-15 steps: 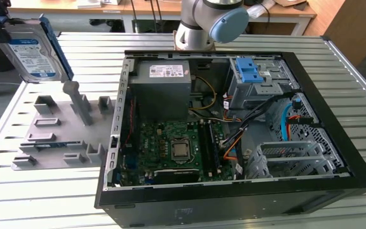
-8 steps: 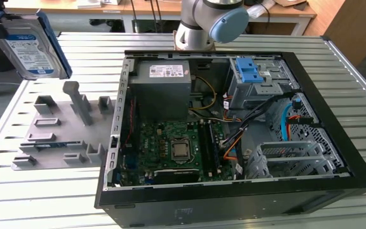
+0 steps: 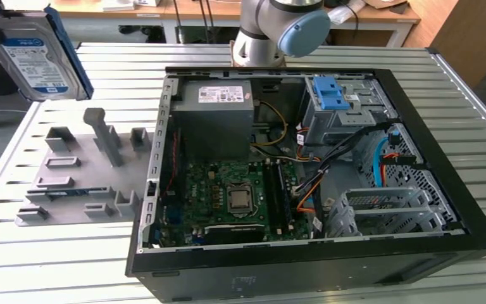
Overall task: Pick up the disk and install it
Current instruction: 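Pick up the disk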
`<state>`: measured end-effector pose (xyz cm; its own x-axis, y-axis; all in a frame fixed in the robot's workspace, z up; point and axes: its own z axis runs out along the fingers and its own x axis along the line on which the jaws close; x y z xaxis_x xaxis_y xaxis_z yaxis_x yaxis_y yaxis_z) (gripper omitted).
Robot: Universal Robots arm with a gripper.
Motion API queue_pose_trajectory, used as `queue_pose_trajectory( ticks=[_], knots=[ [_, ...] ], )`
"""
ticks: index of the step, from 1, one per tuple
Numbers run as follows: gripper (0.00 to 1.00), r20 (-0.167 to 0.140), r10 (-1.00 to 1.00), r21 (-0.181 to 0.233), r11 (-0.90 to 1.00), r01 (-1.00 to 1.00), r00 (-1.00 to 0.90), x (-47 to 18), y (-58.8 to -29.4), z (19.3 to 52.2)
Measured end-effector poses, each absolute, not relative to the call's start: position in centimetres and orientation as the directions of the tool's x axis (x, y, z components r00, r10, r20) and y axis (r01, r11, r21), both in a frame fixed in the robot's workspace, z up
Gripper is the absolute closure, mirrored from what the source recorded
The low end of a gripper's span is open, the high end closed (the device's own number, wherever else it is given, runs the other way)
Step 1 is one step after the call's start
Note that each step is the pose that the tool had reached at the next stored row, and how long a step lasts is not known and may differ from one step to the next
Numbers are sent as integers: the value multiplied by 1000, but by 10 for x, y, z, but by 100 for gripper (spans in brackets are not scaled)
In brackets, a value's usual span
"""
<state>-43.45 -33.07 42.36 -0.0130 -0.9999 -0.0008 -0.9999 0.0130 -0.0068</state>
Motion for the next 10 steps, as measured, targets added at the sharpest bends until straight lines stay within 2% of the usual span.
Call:
queue_pose_trajectory(
  ticks=[10],
  knots=[
    [64, -1, -1000, -7, 13, -1000, -13, -435, -331, 439]
  ],
)
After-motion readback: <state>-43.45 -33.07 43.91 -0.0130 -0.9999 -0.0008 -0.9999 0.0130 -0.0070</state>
